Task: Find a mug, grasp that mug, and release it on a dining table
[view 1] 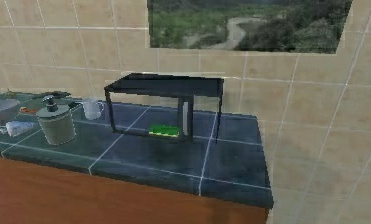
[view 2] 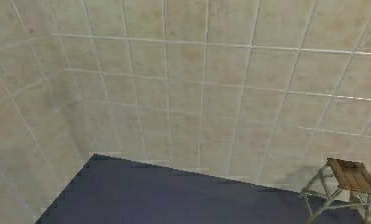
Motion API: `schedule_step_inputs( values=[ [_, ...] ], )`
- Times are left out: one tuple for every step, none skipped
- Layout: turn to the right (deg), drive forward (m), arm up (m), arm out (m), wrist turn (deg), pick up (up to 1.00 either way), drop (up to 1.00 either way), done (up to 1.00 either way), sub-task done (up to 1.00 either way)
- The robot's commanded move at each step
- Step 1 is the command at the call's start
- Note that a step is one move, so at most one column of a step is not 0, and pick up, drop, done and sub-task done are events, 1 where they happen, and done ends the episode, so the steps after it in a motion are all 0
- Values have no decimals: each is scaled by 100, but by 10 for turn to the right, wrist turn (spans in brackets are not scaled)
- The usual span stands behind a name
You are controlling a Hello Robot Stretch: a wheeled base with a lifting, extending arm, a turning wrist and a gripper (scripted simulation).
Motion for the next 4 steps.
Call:
schedule_step_inputs(
  values=[
    [-450, 0, 0, 0, 0, 0, 0, 0, 0],
    [-450, 0, 0, 0, 0, 0, 0, 0, 0],
    [-240, 0, 0, 0, 0, 0, 0, 0, 0],
    [450, 0, 0, 0, 0, 0, 0, 0, 0]
  ],
)
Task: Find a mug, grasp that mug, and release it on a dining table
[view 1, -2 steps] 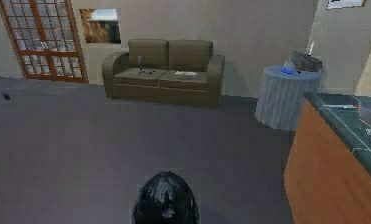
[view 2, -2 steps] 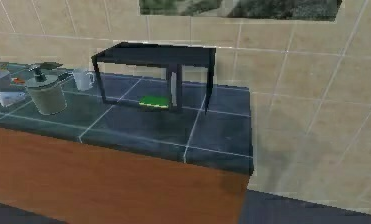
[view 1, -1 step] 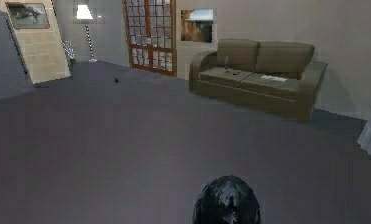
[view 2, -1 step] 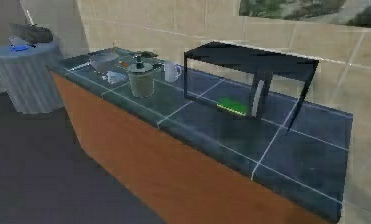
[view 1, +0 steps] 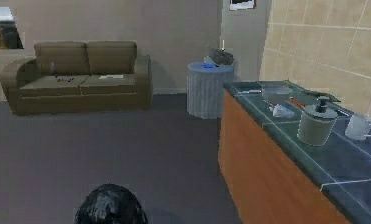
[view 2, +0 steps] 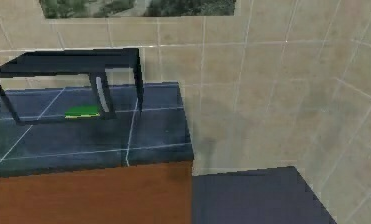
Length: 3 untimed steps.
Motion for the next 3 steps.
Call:
schedule_step_inputs(
  values=[
    [90, 0, 0, 0, 0, 0, 0, 0, 0],
    [0, 85, 0, 0, 0, 0, 0, 0, 0],
    [-90, 0, 0, 0, 0, 0, 0, 0, 0]
  ],
)
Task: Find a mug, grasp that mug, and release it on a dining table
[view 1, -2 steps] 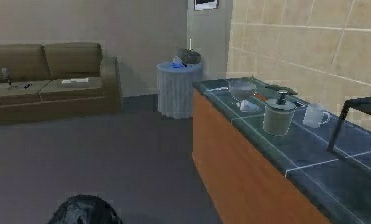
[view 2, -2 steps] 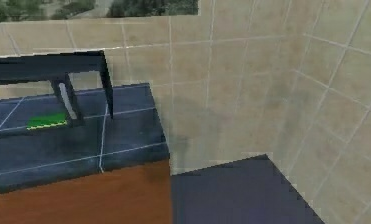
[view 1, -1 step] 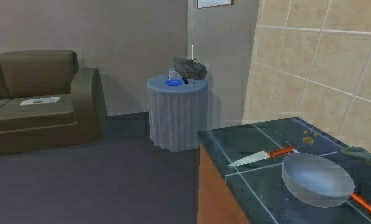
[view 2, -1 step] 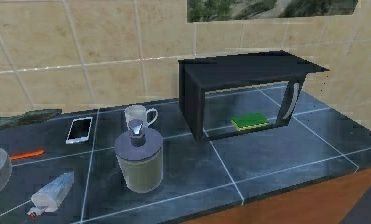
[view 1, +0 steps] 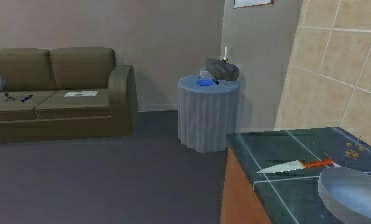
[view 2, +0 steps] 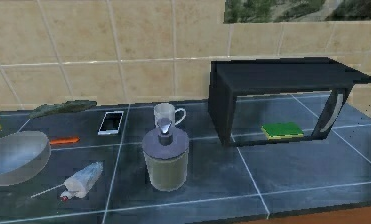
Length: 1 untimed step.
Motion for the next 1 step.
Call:
schedule_step_inputs(
  values=[
    [0, 0, 50, 0, 0, 0, 0, 0, 0]
  ],
)
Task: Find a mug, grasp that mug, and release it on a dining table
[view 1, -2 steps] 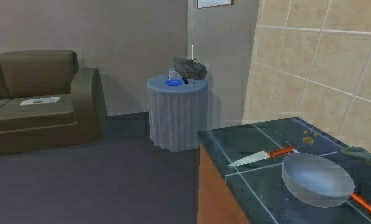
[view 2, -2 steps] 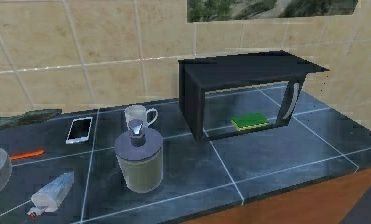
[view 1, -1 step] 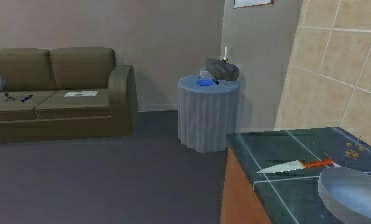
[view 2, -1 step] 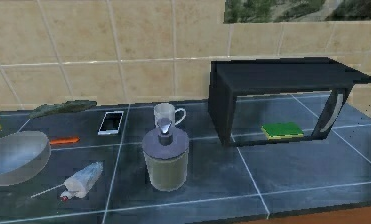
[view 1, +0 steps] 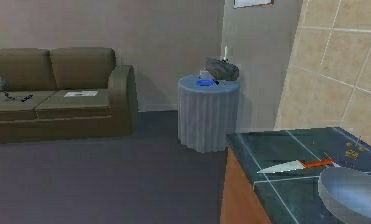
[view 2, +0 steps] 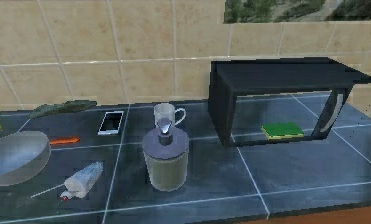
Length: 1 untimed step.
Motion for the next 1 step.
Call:
schedule_step_inputs(
  values=[
    [0, 0, 38, 0, 0, 0, 0, 0, 0]
  ],
)
